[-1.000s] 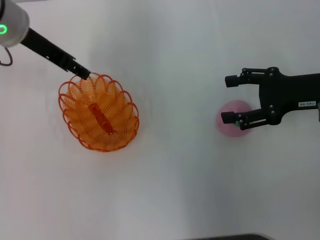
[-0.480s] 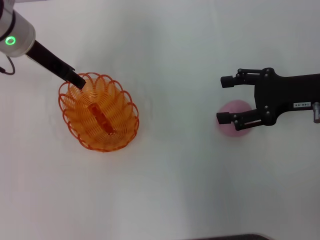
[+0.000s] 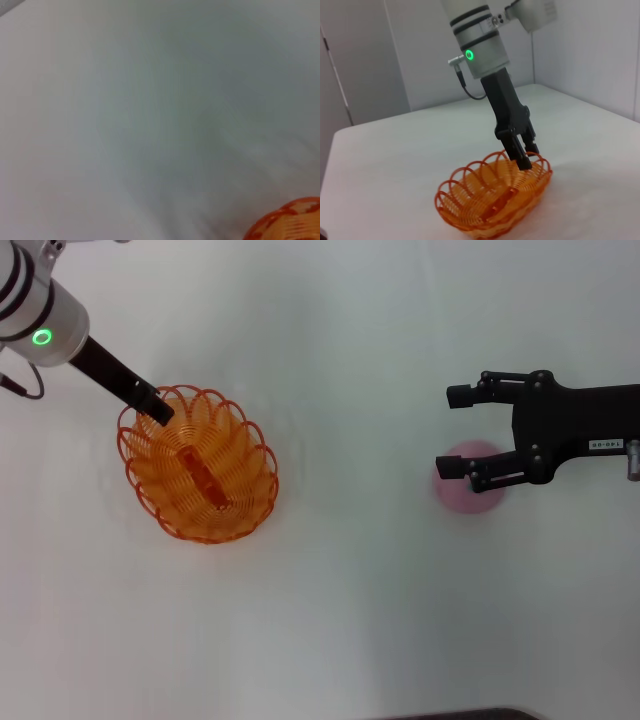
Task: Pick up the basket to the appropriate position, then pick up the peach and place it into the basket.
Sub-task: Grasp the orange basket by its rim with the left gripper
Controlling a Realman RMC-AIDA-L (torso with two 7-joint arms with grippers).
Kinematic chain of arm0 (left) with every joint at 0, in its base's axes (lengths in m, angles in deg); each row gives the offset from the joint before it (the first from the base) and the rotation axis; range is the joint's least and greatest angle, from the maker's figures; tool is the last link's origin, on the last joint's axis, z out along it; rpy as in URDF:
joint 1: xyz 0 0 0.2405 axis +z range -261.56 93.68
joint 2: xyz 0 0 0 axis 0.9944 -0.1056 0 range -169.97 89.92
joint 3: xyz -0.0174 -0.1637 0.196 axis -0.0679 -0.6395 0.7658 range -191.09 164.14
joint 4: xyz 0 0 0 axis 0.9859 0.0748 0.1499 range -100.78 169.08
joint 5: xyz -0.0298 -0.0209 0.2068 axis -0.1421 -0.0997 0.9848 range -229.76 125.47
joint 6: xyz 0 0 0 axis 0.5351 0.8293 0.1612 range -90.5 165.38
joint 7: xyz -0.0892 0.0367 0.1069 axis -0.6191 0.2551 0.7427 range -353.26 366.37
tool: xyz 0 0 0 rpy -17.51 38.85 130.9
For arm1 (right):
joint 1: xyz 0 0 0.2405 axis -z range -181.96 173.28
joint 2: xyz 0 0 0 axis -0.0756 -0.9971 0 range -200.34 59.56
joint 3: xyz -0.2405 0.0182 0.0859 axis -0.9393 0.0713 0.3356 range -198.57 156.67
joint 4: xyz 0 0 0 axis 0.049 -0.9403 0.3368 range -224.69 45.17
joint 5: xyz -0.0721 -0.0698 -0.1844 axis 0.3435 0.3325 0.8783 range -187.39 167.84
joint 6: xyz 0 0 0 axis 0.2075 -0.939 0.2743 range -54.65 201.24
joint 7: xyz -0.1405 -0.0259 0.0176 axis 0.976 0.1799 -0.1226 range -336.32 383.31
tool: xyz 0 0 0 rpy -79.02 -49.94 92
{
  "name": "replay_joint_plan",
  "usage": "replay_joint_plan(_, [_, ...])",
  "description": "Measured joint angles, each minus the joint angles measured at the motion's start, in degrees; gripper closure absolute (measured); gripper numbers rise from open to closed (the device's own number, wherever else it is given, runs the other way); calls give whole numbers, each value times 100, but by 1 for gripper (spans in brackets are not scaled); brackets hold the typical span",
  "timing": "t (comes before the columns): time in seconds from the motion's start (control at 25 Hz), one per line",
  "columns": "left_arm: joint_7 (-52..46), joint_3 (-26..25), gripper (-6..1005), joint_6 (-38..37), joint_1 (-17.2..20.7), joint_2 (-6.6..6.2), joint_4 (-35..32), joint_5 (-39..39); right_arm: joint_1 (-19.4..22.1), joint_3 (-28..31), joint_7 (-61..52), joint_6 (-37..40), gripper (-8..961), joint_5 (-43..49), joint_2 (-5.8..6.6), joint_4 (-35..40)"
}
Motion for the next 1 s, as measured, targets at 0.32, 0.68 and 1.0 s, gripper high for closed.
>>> replay_joint_plan(0.32, [-87, 141, 630, 76, 2, 48, 29, 2, 20, 21, 0, -120, 14, -10, 3, 0])
replay_joint_plan(0.68, [-106, -16, 823, -236, -25, 27, -54, -43, -5, 22, 1, -206, 14, -11, -4, 0])
replay_joint_plan(1.0, [-118, -1384, 861, -1200, -45, -117, -502, -77, -11, 76, 1, -226, 14, -14, 23, 0])
